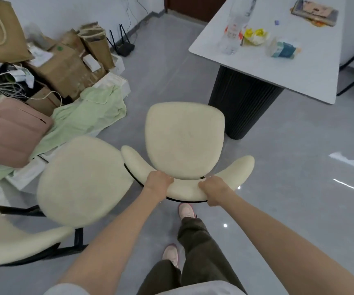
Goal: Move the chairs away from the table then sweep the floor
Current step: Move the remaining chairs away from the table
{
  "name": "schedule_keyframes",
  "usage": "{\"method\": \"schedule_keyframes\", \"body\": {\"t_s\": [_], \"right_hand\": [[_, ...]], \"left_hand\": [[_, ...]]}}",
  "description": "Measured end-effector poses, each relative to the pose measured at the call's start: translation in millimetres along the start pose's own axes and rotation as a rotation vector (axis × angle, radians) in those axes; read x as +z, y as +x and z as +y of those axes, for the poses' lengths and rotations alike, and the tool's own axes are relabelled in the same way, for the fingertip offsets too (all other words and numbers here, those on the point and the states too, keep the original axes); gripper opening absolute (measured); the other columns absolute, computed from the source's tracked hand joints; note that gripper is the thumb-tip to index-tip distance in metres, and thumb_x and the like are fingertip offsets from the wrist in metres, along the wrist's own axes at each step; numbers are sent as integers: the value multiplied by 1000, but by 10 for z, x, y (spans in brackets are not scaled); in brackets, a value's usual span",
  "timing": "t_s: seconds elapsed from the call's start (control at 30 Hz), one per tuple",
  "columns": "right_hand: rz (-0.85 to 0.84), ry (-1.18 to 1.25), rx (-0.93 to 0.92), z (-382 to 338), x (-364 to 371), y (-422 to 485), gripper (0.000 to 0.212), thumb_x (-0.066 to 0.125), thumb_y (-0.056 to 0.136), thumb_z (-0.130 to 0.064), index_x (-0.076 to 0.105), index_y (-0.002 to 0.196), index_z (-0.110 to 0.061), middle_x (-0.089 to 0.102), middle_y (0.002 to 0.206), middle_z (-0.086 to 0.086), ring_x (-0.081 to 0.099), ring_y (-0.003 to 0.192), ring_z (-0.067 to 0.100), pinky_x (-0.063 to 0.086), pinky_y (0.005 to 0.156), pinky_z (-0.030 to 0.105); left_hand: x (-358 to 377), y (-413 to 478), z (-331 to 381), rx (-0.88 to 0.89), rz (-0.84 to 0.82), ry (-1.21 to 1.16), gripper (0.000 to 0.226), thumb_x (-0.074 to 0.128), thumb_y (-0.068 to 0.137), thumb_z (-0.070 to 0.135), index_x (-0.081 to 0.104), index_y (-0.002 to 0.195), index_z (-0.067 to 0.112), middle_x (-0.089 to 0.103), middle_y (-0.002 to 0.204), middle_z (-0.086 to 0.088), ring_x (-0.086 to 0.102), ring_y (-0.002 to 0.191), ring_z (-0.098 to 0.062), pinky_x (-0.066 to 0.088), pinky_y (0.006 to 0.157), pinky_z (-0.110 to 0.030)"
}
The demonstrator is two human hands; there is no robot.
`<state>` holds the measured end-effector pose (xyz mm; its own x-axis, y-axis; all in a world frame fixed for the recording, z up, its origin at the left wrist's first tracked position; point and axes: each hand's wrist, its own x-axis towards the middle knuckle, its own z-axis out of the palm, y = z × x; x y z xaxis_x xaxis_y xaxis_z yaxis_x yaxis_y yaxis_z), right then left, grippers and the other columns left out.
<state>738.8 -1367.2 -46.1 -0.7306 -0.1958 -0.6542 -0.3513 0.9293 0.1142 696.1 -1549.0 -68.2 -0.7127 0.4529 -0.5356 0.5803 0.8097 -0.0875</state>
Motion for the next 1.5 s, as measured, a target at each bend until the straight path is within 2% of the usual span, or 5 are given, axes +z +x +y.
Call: {"method": "schedule_keyframes", "body": {"t_s": [0.3,0.73,1.17,1.37,1.5], "right_hand": [[-13,97,63,-624,366,-698,32,59,86,-17,58,118,-8,60,121,11,57,114,27,44,92,31],[28,128,104,-1229,1085,-1523,31,59,86,-17,59,116,-9,62,118,11,58,110,26,46,90,30],[-3,203,122,-1757,1818,-2437,35,62,85,-24,57,117,-12,61,117,7,57,110,25,44,88,28],[-57,263,94,-2068,2047,-2668,38,66,82,-25,55,117,-13,60,116,7,57,107,26,42,83,28],[-38,282,96,-2306,2033,-2723,41,66,83,-20,53,121,-13,58,120,10,55,111,27,44,88,31]], "left_hand": [[399,-672,190,76,29,44,36,65,78,25,58,113,28,64,116,1,60,112,-22,44,87,-29],[904,-1562,731,106,19,56,49,63,80,22,54,127,31,62,124,1,57,118,-22,43,91,-29],[1212,-2522,1429,178,-55,197,42,65,80,24,57,121,27,62,118,-3,58,112,-24,46,87,-31],[1335,-2861,1502,251,-139,292,36,64,80,26,60,115,23,63,115,-3,59,109,-25,46,87,-32],[1446,-3033,1365,249,-129,288,36,63,80,24,60,117,22,63,116,-3,59,109,-25,46,88,-32]]}}
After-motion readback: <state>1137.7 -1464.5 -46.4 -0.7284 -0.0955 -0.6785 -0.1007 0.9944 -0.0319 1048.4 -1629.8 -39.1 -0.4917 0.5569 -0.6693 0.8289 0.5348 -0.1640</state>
